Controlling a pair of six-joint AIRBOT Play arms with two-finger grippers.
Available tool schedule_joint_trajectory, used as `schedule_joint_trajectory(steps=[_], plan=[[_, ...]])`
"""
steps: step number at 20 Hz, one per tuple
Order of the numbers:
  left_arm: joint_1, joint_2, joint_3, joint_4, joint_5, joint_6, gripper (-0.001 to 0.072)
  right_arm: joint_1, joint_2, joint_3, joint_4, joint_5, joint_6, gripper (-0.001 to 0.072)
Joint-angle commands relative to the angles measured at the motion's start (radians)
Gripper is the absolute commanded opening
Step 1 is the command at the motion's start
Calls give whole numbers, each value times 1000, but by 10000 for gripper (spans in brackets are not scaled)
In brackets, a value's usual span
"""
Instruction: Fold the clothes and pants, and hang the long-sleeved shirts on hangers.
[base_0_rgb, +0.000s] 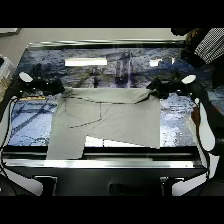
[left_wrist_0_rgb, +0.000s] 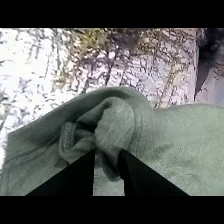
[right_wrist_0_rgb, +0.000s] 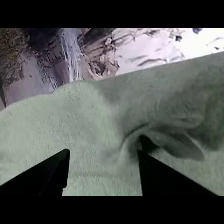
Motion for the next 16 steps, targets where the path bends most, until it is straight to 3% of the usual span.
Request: schedule_joint_trajectory(steps=[1,2,3,6,10,16], plan=[[85,67,27,-3,-103,14,283,-106,88,1,-4,249,-124,494],[117,100,27,-2,-145,33,434,-145,129,-5,-18,333,-171,493],[150,136,24,7,-187,37,475,-182,174,-26,-27,387,-209,487],[237,251,-51,16,-275,61,475,-281,358,-229,-108,425,-251,477],[331,451,-312,16,-267,63,475,-337,587,-645,-123,377,-286,477],[364,563,-553,16,-270,62,474,-336,677,-963,-150,273,-328,478]])
